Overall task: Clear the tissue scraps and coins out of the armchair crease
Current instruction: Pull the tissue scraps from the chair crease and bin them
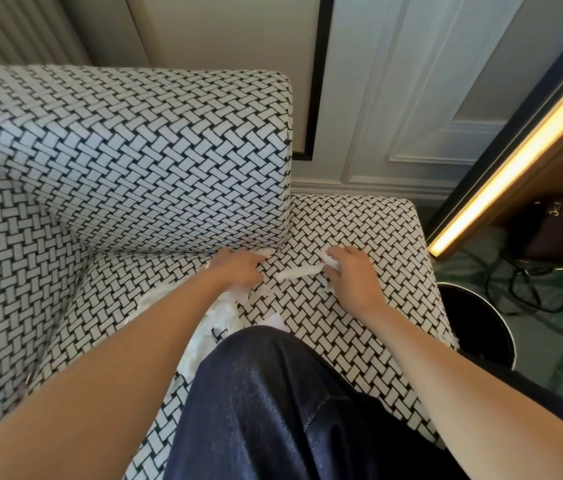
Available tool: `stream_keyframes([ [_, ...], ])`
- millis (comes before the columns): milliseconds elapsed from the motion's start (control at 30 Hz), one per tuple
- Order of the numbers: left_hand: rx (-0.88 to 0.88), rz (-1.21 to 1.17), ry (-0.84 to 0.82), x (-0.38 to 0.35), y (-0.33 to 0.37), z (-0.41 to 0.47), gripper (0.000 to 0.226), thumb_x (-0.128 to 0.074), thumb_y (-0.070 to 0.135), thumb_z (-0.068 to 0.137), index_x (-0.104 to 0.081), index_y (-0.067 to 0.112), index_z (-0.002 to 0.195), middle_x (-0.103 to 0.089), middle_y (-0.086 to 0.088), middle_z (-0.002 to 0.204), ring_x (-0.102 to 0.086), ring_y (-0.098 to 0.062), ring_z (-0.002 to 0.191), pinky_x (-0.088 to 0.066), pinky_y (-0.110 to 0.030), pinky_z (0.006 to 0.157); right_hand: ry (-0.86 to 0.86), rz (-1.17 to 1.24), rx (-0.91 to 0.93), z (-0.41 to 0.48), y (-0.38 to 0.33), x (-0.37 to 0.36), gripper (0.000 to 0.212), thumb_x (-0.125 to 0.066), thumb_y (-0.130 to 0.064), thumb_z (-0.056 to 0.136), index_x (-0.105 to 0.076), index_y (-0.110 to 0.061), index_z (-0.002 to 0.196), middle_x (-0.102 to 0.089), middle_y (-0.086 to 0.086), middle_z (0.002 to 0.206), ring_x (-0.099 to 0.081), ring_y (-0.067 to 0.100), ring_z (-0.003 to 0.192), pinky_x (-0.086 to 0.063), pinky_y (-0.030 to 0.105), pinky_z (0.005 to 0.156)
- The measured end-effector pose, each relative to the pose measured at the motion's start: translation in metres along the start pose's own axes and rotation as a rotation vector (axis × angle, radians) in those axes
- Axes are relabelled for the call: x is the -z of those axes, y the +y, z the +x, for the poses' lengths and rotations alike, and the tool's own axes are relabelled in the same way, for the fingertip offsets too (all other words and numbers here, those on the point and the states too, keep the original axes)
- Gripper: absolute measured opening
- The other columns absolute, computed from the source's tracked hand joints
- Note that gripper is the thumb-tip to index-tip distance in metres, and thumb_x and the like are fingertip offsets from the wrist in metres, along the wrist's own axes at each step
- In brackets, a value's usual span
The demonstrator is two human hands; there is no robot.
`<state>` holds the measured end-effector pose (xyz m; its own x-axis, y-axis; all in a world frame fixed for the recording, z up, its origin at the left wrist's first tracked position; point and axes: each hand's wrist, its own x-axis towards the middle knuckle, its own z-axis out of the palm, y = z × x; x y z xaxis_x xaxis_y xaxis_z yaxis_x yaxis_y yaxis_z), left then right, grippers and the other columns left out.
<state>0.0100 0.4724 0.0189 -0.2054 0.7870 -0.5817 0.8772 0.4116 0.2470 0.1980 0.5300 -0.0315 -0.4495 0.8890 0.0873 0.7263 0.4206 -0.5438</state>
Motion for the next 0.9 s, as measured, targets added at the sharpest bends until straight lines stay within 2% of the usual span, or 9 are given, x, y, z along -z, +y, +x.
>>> stream_keyframes([
  [67,0.021,0.033,0.042,-0.002,-0.001,0.001,0.052,-0.041,0.022,0.097,-0.030,0.020,0.147,-0.027,-0.008,0.154,-0.015,-0.032,0.143,-0.007,-0.045,0.116,-0.005,0.050,-0.029,-0.002,0.001,0.002,0.019,-0.057,-0.013,0.092,-0.062,-0.011,0.110,-0.058,0.004,0.092,-0.052,0.016,0.077,-0.046,0.025,0.070],
  [200,0.042,-0.004,0.074,-0.006,-0.007,0.005,0.049,-0.039,0.027,0.098,-0.033,0.020,0.146,-0.031,-0.008,0.152,-0.017,-0.034,0.142,-0.010,-0.048,0.115,-0.024,0.163,-0.120,-0.009,0.000,0.007,0.012,-0.053,-0.017,0.095,-0.060,-0.014,0.104,-0.060,0.003,0.086,-0.050,0.011,0.058,-0.038,0.017,0.050],
  [400,0.048,-0.084,0.100,-0.014,-0.010,0.004,0.054,-0.046,0.028,0.093,-0.033,0.025,0.145,-0.032,-0.006,0.152,-0.013,-0.034,0.143,-0.008,-0.052,0.117,-0.067,0.252,-0.171,-0.020,-0.001,0.021,0.009,-0.052,-0.016,0.095,-0.059,-0.011,0.098,-0.053,-0.006,0.071,-0.043,0.006,0.052,-0.035,0.010,0.043],
  [533,0.082,-0.220,0.139,-0.009,-0.001,0.002,0.054,-0.050,0.020,0.092,-0.033,0.025,0.143,-0.038,-0.008,0.147,-0.014,-0.034,0.141,-0.011,-0.048,0.114,-0.090,0.249,-0.185,-0.024,0.002,0.021,0.010,-0.052,-0.017,0.095,-0.059,-0.011,0.100,-0.054,-0.007,0.072,-0.044,0.006,0.055,-0.036,0.011,0.047],
  [700,0.077,-0.251,0.047,-0.012,-0.001,0.018,0.062,-0.053,0.027,0.088,-0.029,0.044,0.142,-0.025,-0.004,0.155,0.008,-0.039,0.143,0.007,-0.055,0.113,-0.058,0.345,-0.222,-0.020,0.002,0.018,0.006,-0.051,-0.014,0.095,-0.057,-0.013,0.094,-0.051,-0.009,0.067,-0.041,0.004,0.052,-0.035,0.006,0.043],
  [800,0.105,-0.178,0.031,-0.017,0.006,0.026,0.068,-0.054,0.031,0.085,-0.024,0.051,0.142,-0.016,-0.007,0.157,0.014,-0.042,0.141,0.012,-0.059,0.110,-0.045,0.391,-0.272,-0.017,0.003,0.013,0.013,-0.051,-0.017,0.096,-0.058,-0.011,0.105,-0.051,-0.009,0.069,-0.041,0.004,0.051,-0.034,0.007,0.040],
  [900,0.132,-0.245,0.036,-0.019,0.011,0.032,0.065,-0.055,0.034,0.084,-0.028,0.048,0.142,-0.017,-0.008,0.157,0.018,-0.041,0.140,0.013,-0.059,0.110,-0.024,0.431,-0.323,-0.014,0.004,0.005,0.027,-0.051,-0.019,0.096,-0.056,-0.006,0.119,-0.054,-0.008,0.072,-0.044,0.004,0.052,-0.036,0.009,0.041],
])
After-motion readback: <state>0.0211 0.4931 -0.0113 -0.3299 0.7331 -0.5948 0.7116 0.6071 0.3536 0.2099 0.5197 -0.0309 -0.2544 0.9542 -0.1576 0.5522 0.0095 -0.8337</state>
